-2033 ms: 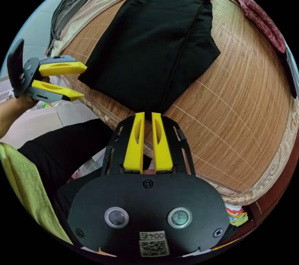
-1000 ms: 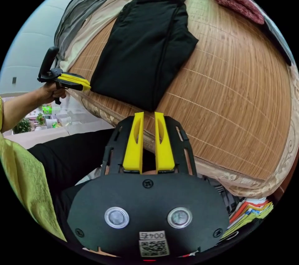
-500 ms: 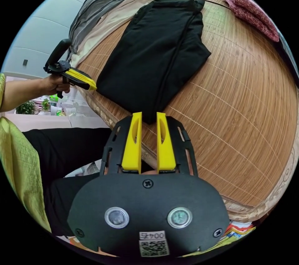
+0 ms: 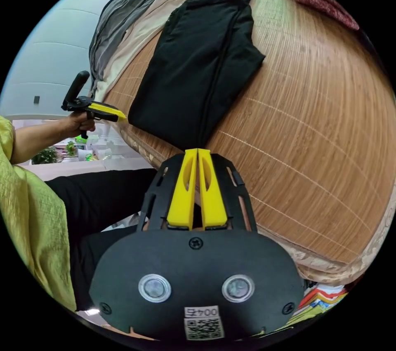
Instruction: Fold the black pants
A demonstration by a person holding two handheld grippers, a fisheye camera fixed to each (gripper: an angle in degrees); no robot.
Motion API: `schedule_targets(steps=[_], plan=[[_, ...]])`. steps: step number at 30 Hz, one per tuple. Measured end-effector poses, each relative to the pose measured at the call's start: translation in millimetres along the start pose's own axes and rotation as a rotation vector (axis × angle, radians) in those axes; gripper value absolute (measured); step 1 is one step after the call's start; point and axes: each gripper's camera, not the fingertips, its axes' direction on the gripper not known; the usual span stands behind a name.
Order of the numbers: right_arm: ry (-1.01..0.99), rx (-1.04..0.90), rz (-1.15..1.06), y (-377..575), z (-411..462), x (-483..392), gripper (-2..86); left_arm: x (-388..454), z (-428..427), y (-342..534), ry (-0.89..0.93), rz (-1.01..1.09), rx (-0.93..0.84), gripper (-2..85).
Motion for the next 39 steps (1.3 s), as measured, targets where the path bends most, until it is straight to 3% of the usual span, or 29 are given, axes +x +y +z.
schedule_targets(steps=[2, 6, 11, 17, 27, 35, 39], plan=[[0.069, 0.052, -0.025, -2.6, -12.8, -13.3, -0.6, 21.1, -27.1, -0.1, -0.044, 0.049, 0.129, 0.2], [0.158, 0.093, -0.097, -30.1, -14.9, -45.5, -0.7, 61.8, -31.9, -28.1, -0.149, 0.176, 0.202, 0.1], [0.26, -0.149, -0.119, -52.6, 38.1, -64.4, -0.5, 86.7, 32.8, -65.8, -0.365, 0.278, 0.091, 0.0], [0.244, -0.091, -0.065, -50.6, 41.8, -69.4, -0.6, 93.6, 48.5, -47.7, -0.376, 0.303, 0.161, 0.0], [0.432, -0.1, -0.229, -41.8, 58.9, -104.0, -0.2, 112.3, 74.2, -27.6, -0.447, 0.291, 0.209, 0.0], [0.219, 0.029, 0.014, -34.3, 36.4, -86.3, 7.2, 106.1, 66.2, -31.6, -0.334, 0.252, 0.171, 0.0], [0.253, 0.19, 0.104, -20.8, 27.5, -83.5, 5.5, 120.5, 19.7, -38.2, -0.354, 0.245, 0.39, 0.0]])
